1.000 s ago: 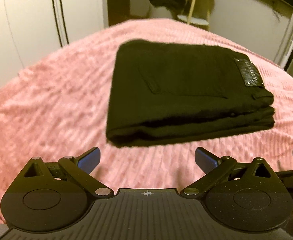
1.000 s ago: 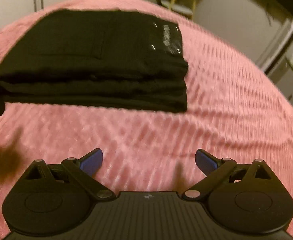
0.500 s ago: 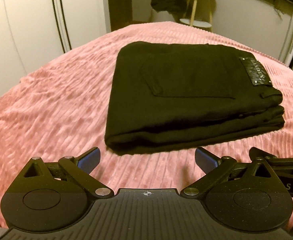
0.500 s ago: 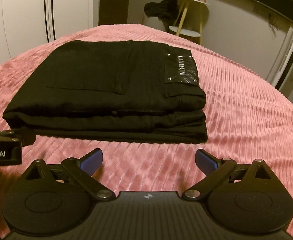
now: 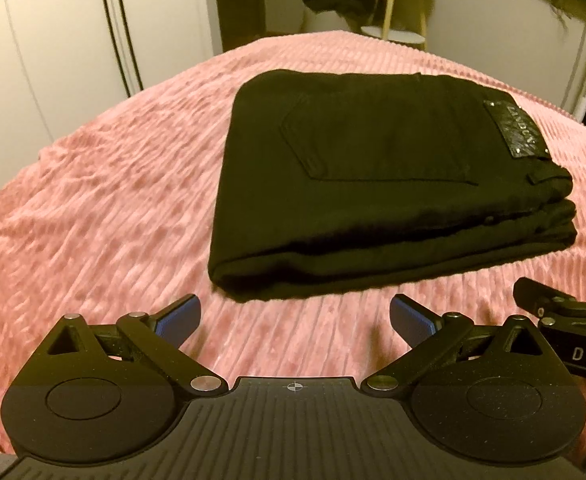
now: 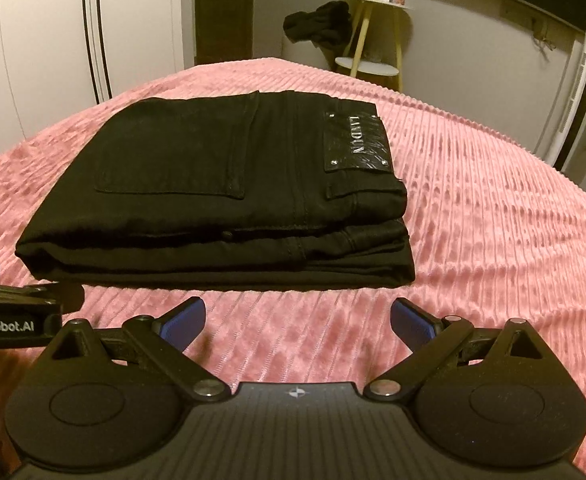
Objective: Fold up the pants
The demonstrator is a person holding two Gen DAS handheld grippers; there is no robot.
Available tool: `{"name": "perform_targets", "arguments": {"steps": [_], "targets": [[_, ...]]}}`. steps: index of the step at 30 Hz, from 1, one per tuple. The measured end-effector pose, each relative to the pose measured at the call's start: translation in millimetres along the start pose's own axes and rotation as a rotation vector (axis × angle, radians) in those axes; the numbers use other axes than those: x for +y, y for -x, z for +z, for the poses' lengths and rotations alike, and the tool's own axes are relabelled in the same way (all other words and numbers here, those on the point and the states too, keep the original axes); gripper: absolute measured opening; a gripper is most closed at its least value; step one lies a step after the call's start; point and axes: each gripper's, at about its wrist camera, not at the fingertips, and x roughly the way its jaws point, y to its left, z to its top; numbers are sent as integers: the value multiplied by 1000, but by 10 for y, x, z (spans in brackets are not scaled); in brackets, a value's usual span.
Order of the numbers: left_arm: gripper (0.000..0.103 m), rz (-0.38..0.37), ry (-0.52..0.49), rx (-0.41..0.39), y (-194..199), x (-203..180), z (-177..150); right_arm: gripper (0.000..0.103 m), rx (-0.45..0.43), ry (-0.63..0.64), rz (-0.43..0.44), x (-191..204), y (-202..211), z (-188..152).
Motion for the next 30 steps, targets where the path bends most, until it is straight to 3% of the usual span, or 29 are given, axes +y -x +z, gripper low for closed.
{"name": "perform_targets", "arguments": {"steps": [30], "targets": [[103, 1, -12, 29, -15, -1, -17, 99, -5, -17, 13, -11, 48, -21]]}}
